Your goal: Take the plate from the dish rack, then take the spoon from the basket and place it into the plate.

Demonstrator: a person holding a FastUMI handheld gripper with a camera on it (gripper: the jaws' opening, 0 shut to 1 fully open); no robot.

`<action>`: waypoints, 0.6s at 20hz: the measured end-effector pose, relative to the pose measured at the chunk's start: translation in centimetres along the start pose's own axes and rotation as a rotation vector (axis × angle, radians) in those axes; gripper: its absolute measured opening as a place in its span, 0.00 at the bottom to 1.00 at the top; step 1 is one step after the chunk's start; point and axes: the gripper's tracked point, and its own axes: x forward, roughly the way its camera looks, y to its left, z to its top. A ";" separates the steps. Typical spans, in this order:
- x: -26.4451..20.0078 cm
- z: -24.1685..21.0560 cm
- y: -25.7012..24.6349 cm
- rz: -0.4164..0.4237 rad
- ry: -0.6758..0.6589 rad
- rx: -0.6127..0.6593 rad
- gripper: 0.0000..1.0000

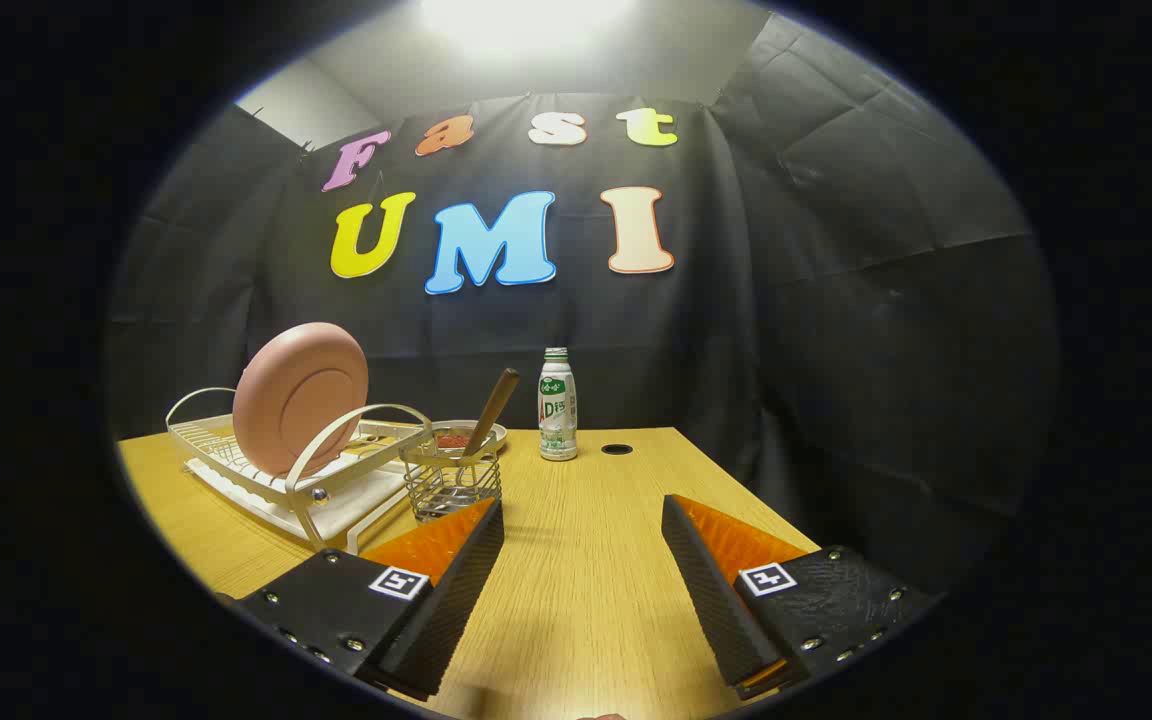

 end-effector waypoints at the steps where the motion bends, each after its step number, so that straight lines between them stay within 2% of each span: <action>1: 0.2 0.0 0.1 -0.004 -0.001 -0.001 0.97; 6: 4.7 0.6 -0.3 -0.007 -0.007 0.022 0.97; 12: 8.4 3.9 -4.1 -0.138 -0.095 0.042 0.97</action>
